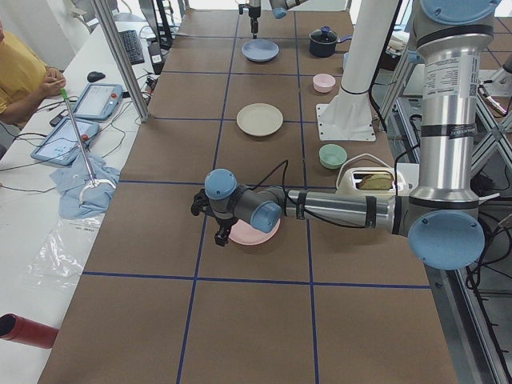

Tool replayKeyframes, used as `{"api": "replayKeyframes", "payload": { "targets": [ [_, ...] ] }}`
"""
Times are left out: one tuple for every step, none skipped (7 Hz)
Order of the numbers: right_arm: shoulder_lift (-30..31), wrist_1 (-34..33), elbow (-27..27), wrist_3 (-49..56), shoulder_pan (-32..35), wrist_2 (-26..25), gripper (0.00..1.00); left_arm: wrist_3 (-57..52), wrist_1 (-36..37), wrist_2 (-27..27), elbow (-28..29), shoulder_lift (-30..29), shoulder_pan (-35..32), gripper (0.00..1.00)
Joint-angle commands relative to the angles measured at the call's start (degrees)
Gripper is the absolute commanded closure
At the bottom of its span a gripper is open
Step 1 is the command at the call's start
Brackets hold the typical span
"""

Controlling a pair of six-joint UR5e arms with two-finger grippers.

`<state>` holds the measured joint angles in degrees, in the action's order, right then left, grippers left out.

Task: Stack three plates with pink and blue
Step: 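Move the left gripper to the pink plate while the right approaches the blue plate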

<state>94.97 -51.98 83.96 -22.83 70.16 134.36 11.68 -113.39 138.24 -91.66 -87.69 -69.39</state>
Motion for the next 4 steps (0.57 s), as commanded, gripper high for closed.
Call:
{"api": "replayKeyframes", "payload": {
  "targets": [
    [-0.13, 0.12, 0.68, -0.2, -0.03, 0.28, 0.0, 1.24, -1.83, 0.01, 3.49, -0.03, 5.12, 0.01],
    [-0.13, 0.47, 0.68, -0.11, -0.03, 0.28, 0.0, 1.33, -1.74, -0.16, 3.77, -0.03, 6.88, 0.01],
    [-0.13, 0.82, 0.68, -0.2, -0.03, 0.28, 0.0, 1.24, -1.83, -0.08, 5.07, -0.03, 8.2, 0.02],
    [-0.05, 0.82, 0.85, -0.2, -0.03, 0.28, 0.0, 1.24, -2.27, -0.43, 5.87, -0.03, 8.3, 0.07]
  ]
}}
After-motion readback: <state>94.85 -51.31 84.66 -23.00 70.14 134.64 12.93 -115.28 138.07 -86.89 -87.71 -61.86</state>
